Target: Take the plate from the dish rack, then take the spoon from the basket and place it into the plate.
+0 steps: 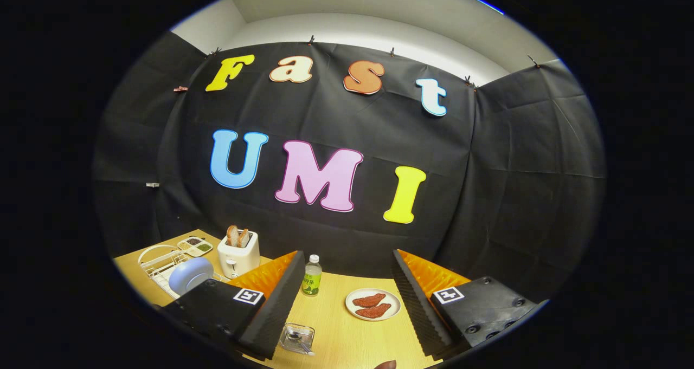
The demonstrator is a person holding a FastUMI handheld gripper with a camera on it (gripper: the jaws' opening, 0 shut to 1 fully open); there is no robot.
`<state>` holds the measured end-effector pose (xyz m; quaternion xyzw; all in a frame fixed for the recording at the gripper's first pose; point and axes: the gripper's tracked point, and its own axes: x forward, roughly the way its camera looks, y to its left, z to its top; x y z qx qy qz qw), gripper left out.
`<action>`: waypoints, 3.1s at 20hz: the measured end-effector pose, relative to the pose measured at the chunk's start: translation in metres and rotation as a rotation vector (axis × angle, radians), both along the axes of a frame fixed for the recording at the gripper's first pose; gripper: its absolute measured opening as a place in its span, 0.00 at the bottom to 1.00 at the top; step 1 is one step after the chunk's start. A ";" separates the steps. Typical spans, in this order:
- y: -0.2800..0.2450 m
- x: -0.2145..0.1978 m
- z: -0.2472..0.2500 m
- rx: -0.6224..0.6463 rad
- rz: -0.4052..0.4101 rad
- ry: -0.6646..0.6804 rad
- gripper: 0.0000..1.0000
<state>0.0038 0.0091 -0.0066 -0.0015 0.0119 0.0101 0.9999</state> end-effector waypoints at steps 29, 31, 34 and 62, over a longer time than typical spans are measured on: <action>0.321 0.034 -0.087 0.172 0.341 0.628 0.98; 0.343 0.044 -0.111 0.188 0.327 0.701 0.98; 0.368 0.059 -0.151 0.193 0.292 0.811 0.95; 0.355 0.095 -0.151 0.202 0.064 0.898 0.33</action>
